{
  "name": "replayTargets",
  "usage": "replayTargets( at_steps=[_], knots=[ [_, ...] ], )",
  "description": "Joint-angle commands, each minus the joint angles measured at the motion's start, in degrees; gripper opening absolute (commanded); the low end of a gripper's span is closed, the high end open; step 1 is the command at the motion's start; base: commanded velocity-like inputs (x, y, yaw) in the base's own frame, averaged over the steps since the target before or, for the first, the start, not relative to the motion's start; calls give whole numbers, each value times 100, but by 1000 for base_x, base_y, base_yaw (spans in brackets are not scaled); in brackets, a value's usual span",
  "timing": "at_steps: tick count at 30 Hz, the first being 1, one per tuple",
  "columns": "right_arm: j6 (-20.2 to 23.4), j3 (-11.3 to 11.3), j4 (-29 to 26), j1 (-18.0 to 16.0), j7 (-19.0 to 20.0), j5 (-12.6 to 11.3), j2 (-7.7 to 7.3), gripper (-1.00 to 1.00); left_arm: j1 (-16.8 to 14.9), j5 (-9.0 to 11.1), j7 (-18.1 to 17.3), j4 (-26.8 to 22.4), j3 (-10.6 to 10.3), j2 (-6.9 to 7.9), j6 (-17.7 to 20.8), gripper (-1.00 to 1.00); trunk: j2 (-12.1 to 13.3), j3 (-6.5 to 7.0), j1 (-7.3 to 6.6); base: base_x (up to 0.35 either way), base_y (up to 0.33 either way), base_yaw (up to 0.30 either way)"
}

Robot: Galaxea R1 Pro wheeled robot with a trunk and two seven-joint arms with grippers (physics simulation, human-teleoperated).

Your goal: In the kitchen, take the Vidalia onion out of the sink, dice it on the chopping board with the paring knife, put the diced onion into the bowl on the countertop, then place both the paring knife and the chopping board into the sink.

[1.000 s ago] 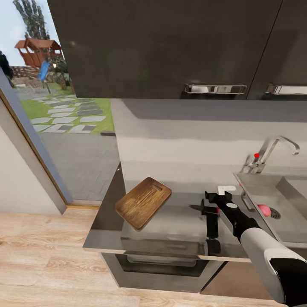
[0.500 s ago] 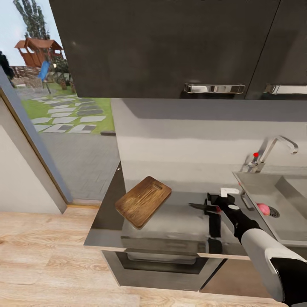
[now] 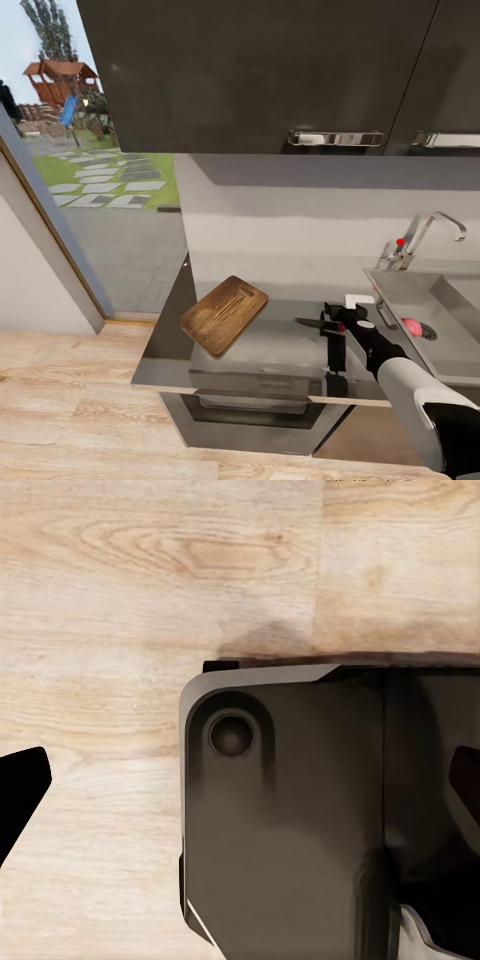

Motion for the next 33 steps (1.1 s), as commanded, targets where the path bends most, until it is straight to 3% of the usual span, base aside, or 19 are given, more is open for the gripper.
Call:
replayTargets(
  at_steps=[1, 27, 33],
  knots=[
    [-17, -11, 10, -5, -4, -11, 2, 100, -1, 2, -8, -3, 2, 1, -12, 100, -10, -10, 4, 39, 0, 0],
    [-9, -8, 235, -3, -17, -8, 10, 100, -1, 2, -8, -2, 2, 1, -12, 100, -10, -10, 4, 2, 0, 0],
    [-9, -11, 236, -5, -17, -8, 10, 100, -1, 2, -8, 1, 2, 1, -12, 100, -10, -10, 4, -193, 0, 0]
  ],
)
